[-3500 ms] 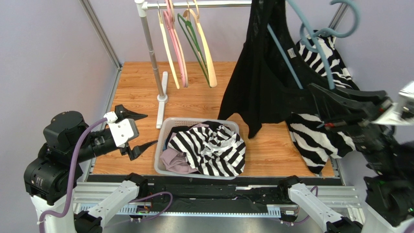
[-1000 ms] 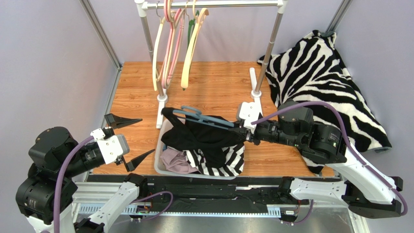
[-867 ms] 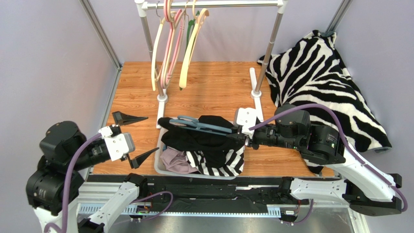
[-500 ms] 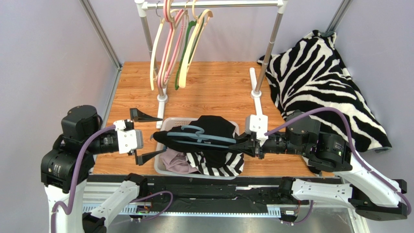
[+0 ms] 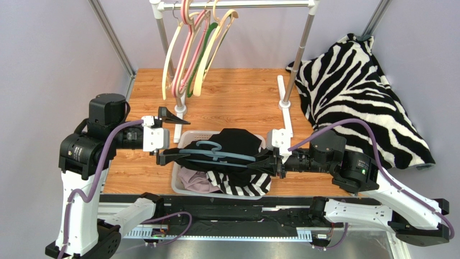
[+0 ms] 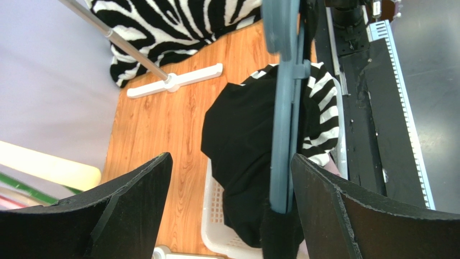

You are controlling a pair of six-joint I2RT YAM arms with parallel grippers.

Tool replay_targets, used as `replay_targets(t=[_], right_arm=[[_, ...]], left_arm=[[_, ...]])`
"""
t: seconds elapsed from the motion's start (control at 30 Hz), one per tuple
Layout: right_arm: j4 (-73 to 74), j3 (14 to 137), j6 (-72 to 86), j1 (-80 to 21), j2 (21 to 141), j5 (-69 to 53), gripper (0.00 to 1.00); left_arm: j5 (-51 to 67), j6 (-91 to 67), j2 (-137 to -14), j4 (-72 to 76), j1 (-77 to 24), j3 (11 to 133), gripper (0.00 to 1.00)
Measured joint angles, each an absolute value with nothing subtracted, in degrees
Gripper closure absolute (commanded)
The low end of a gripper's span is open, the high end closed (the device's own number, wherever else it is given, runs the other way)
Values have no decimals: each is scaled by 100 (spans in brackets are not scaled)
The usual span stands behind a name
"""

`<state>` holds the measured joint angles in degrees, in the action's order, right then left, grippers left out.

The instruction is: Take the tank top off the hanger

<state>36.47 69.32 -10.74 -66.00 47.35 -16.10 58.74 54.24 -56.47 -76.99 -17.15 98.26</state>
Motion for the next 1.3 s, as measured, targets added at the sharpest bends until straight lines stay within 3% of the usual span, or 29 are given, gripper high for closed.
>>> replay_targets(t=[0.43,0.7,0.97,1.1,1.3], right_arm=[[3697,7057,-1258,-6604,4716,-1297,100],[4056,7439,-1367,-6604,4493,-1055,100],[4110,7529,-1356,-6604,4545,-1129,100],[4110,7529,-1356,-6604,4676,-1199,100],[4082,7529,-1356,-6604,4720,-1205,100]], left_arm=[[5389,5450,-5557,-7752,-2206,10057,8],[4895,5513,-4910,-7784,-2213,9682,14],[4897,5566,-5529,-7795,-2213,9644,21],[4989,5553,-5846,-7793,-2215,9644,31],[5118,5527,-6012,-7784,-2285,9592,62]])
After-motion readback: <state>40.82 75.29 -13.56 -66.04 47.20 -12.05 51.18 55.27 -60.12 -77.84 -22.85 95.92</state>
